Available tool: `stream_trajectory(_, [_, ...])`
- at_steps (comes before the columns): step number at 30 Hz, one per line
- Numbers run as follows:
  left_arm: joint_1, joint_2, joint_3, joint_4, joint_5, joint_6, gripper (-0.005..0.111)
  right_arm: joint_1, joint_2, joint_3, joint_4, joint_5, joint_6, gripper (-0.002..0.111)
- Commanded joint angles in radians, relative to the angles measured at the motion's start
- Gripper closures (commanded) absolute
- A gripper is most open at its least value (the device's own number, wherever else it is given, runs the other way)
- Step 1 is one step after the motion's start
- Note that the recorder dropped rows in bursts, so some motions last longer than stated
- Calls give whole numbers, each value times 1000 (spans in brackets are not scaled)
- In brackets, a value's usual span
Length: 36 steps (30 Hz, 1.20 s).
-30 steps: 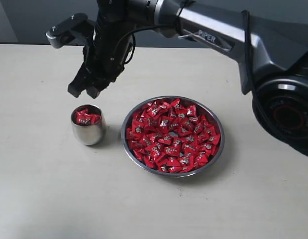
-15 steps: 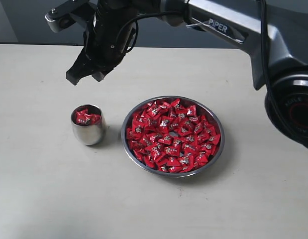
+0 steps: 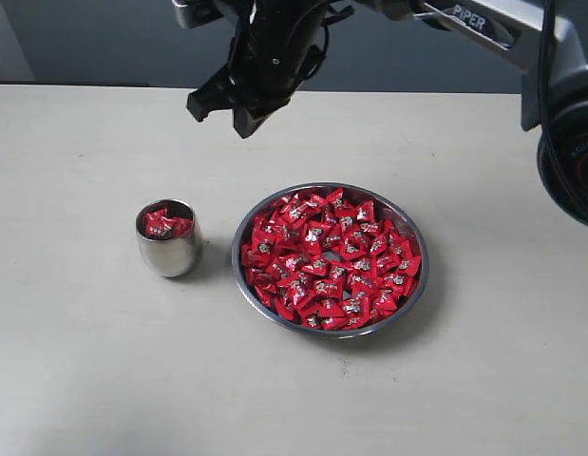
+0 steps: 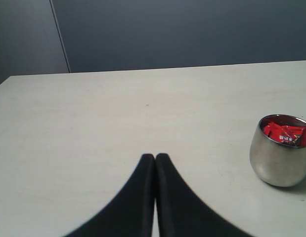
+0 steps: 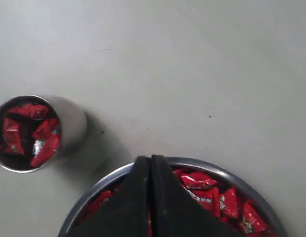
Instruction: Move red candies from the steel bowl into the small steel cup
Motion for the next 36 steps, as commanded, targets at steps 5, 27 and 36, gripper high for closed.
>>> stream_trajectory(5, [1, -4, 4, -3, -2, -2, 106, -49, -12, -1, 13, -22, 51, 109])
stream_trajectory(27, [1, -4, 4, -3, -2, -2, 106, -10, -60, -3, 307, -324, -84, 109])
stream_trajectory(36, [1, -4, 4, -3, -2, -2, 106, 129, -126, -3, 314, -524, -236, 109])
